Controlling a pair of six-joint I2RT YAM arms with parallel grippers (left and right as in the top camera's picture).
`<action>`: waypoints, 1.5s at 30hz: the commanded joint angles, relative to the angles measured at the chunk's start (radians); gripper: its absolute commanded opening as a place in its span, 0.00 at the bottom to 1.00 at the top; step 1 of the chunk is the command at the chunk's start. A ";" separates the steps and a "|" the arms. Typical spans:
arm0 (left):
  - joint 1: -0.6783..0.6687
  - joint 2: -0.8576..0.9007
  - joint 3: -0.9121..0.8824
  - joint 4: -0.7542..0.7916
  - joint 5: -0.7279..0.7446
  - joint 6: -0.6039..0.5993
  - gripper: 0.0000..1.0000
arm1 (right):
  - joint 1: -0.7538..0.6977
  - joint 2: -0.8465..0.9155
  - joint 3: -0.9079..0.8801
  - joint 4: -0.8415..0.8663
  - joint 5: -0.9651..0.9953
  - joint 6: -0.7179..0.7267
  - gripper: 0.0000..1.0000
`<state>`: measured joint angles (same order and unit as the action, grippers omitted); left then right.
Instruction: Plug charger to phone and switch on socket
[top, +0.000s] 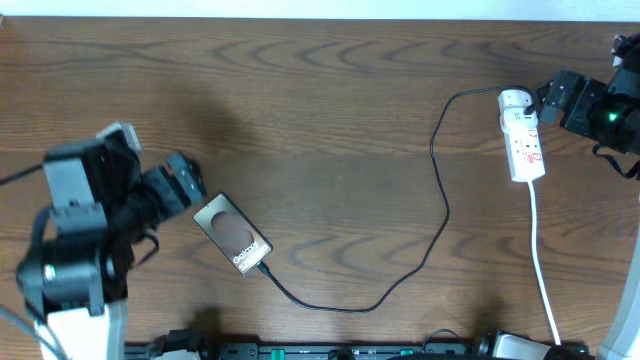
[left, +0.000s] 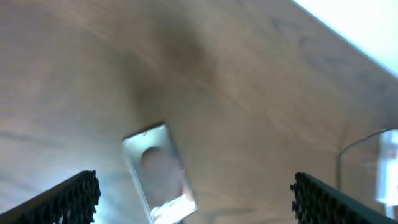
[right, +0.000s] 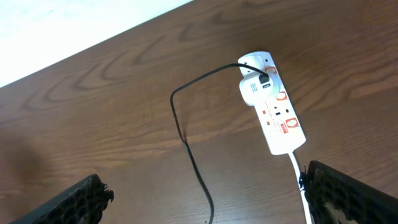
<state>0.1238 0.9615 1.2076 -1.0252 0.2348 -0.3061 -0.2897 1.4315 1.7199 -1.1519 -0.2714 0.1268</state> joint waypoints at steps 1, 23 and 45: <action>-0.063 -0.134 -0.087 -0.004 -0.162 0.024 0.97 | 0.002 -0.006 0.006 -0.002 0.008 0.015 0.99; -0.103 -0.903 -1.170 1.366 -0.194 0.158 0.97 | 0.002 -0.006 0.006 -0.002 0.008 0.014 0.99; -0.054 -0.961 -1.174 0.887 -0.202 0.227 0.97 | 0.002 -0.006 0.006 -0.002 0.008 0.014 0.99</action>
<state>0.0647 0.0101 0.0494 -0.0998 0.0494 -0.0990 -0.2897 1.4315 1.7195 -1.1542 -0.2680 0.1307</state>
